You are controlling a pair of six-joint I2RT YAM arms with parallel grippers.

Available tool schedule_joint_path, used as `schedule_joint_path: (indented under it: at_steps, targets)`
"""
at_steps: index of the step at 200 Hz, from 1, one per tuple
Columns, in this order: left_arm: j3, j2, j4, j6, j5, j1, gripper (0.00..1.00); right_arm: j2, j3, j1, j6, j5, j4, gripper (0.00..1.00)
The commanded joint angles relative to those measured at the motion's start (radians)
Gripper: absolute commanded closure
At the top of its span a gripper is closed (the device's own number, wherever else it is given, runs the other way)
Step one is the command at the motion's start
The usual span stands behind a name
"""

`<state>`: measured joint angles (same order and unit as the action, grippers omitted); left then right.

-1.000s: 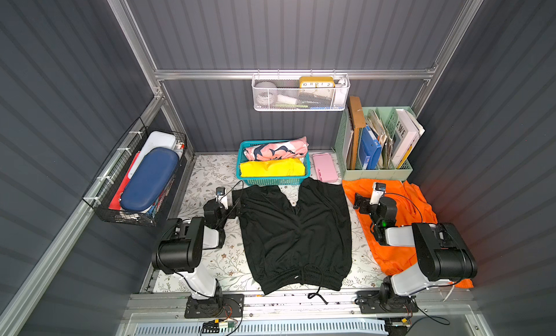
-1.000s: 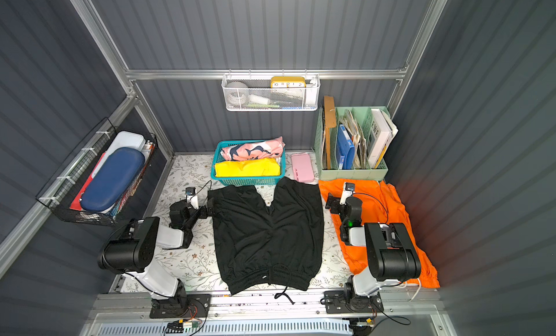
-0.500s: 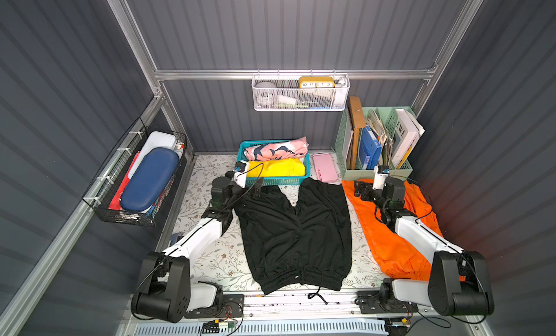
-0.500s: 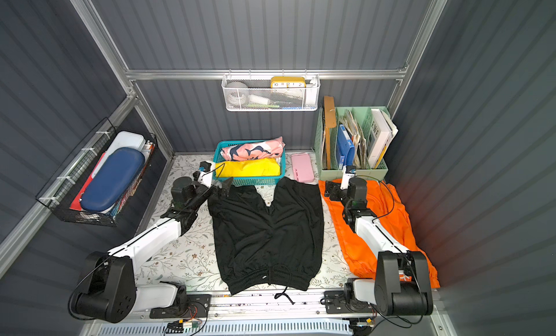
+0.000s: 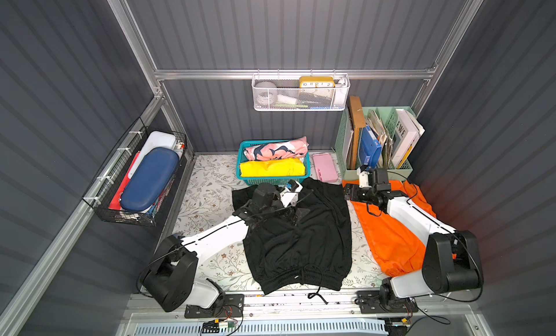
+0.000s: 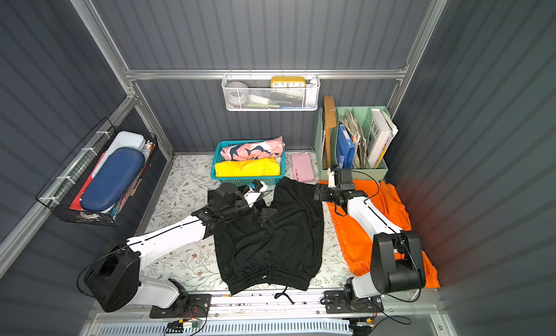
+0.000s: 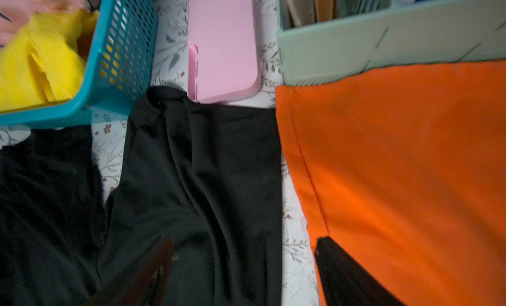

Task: Roll up the shorts
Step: Fold the shorts at the center of the board.

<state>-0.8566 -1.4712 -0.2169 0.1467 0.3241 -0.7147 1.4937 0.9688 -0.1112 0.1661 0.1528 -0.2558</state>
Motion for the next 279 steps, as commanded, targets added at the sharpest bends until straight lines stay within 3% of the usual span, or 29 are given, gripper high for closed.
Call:
schedule_joint_path:
  at_steps: [1,59,98,137,188,232,248,257,270,279]
  targets:
    - [0.002,-0.070,0.057,-0.041,0.022,-0.023,0.05,0.046,0.050,-0.035,0.013,-0.033,-0.109,0.13]
    - [0.028,-0.168,0.107,-0.149,0.023,-0.042,0.23,0.157,0.127,-0.079,0.046,-0.068,-0.178,0.13]
    - [0.052,-0.203,0.160,-0.219,-0.002,-0.042,0.45,0.227,0.172,-0.079,0.054,-0.078,-0.235,0.14]
    - [0.089,-0.202,0.224,-0.290,-0.118,-0.041,0.50,0.242,0.191,-0.080,0.058,-0.081,-0.232,0.14]
    - [0.061,-0.284,0.353,-0.380,-0.227,-0.005,0.85,0.263,0.204,-0.079,0.056,-0.062,-0.238,0.14]
    - [0.044,-0.270,0.399,-0.394,-0.302,0.028,0.96,0.274,0.211,-0.079,0.054,-0.070,-0.249,0.14]
    - [0.038,-0.233,0.392,-0.379,-0.275,0.041,0.93,0.281,0.215,-0.079,0.049,-0.070,-0.252,0.13]
    - [0.029,-0.204,0.376,-0.349,-0.236,0.041,0.80,0.283,0.218,-0.079,0.047,-0.075,-0.255,0.13]
    - [0.002,-0.162,0.357,-0.282,-0.180,0.037,0.49,0.283,0.222,-0.076,0.048,-0.079,-0.256,0.13]
    - [-0.019,-0.136,0.351,-0.235,-0.116,0.033,0.41,0.283,0.227,-0.074,0.047,-0.076,-0.258,0.13]
